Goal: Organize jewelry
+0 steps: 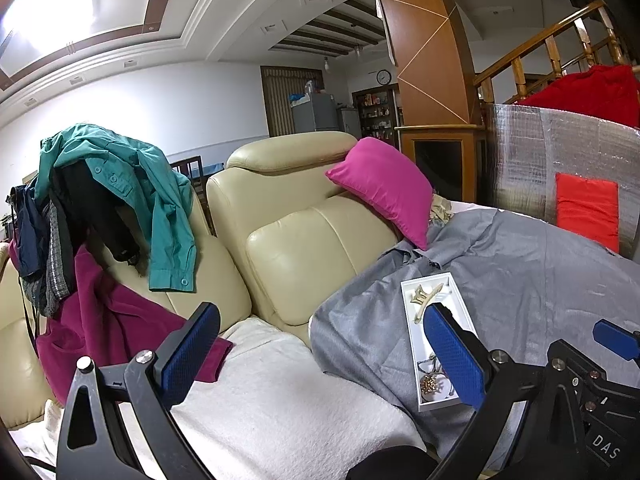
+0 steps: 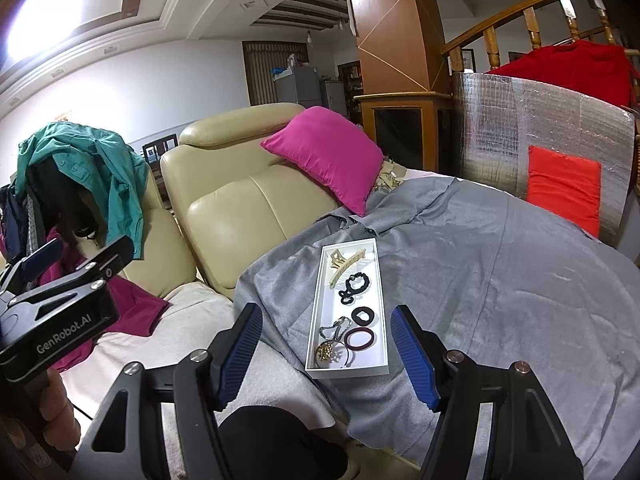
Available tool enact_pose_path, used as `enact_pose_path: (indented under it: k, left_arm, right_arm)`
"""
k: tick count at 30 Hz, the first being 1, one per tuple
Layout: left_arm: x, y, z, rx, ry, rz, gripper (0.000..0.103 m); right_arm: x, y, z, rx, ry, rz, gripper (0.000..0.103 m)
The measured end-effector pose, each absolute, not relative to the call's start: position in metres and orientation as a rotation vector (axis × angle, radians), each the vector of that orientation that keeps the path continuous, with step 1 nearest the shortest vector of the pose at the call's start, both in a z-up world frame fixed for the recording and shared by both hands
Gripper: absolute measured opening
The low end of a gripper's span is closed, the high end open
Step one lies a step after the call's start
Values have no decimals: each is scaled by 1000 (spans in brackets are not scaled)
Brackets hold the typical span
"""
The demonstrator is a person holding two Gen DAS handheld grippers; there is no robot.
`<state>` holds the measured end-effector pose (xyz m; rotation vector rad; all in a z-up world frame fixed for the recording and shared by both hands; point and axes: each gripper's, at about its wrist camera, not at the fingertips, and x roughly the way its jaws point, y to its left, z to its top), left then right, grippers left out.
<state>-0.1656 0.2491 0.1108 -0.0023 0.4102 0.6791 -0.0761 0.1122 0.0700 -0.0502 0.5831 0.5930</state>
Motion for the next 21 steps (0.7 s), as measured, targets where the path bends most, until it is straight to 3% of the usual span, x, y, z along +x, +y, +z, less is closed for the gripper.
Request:
enact_pose_path:
  k: [21]
  left_arm:
    - [-165,252,106,2,423,673,101]
  right_arm:
    - [-74,113,66,-42,594,584,71]
